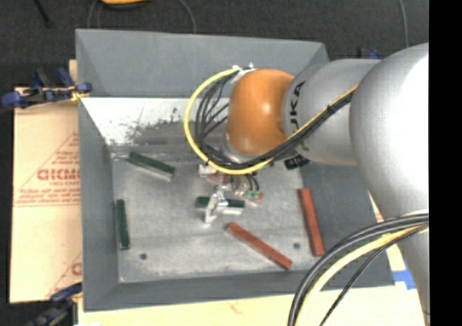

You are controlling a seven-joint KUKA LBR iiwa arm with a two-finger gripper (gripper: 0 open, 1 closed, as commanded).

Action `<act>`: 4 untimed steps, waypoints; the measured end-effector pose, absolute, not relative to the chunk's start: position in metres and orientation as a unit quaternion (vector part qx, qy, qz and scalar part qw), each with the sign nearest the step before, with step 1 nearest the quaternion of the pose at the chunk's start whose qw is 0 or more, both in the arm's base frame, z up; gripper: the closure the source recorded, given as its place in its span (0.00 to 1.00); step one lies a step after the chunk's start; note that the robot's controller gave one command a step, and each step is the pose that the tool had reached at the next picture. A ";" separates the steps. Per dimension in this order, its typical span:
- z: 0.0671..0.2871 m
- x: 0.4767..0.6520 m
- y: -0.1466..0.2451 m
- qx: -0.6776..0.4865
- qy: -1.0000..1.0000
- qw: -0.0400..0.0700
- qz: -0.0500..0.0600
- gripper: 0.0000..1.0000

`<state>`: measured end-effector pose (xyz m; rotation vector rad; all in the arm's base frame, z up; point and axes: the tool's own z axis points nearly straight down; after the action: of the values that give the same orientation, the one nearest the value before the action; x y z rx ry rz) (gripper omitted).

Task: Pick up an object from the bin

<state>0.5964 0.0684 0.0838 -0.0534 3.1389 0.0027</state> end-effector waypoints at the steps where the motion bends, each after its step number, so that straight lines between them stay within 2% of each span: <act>1: 0.082 0.567 0.057 0.078 0.997 0.005 0.008 1.00; 2: 0.080 0.571 0.051 0.081 0.997 0.017 0.005 0.00; 3: 0.081 0.564 0.053 0.081 0.997 -0.002 0.004 1.00; 4: 0.081 0.564 0.053 0.081 0.997 -0.002 0.004 1.00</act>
Offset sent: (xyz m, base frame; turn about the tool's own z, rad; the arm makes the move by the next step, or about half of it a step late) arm 0.0000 0.0000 0.0000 0.0000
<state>0.5643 0.0527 0.0808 0.2556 3.1352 0.0129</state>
